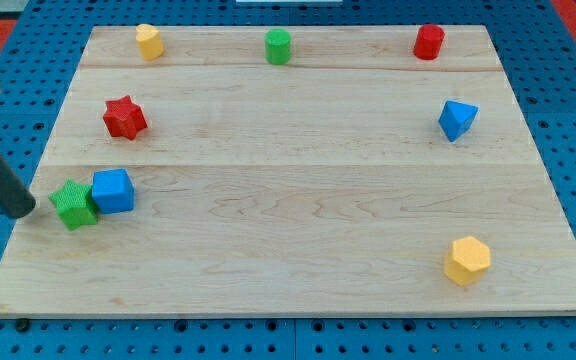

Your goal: Push the green star diagonal bottom left to the blue triangle

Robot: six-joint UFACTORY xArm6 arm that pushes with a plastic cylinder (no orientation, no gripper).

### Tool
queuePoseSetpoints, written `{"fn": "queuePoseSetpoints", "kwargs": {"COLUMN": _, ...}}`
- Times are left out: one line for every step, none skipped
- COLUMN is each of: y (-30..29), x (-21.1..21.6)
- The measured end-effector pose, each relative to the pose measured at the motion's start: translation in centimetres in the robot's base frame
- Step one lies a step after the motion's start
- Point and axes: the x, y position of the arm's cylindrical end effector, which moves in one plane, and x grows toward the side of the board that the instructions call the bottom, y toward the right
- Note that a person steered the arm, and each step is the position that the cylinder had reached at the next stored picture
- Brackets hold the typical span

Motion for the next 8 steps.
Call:
{"fn": "queuePoseSetpoints", "kwargs": {"y": 5.4, "x": -2.5}}
{"fn": "queuePoseSetpoints", "kwargs": {"y": 8.9, "x": 3.6}}
{"fn": "queuePoseSetpoints", "kwargs": {"y": 8.5, "x": 6.1}}
{"fn": "queuePoseSetpoints", "kwargs": {"y": 5.1, "x": 6.4}}
{"fn": "queuePoseSetpoints", "kwargs": {"y": 3.2, "x": 10.6}}
{"fn": "queuePoseSetpoints", "kwargs": {"y": 5.6, "x": 11.7}}
{"fn": "queuePoseSetpoints", "kwargs": {"y": 9.8, "x": 9.1}}
{"fn": "queuePoseSetpoints", "kwargs": {"y": 17.1, "x": 8.3}}
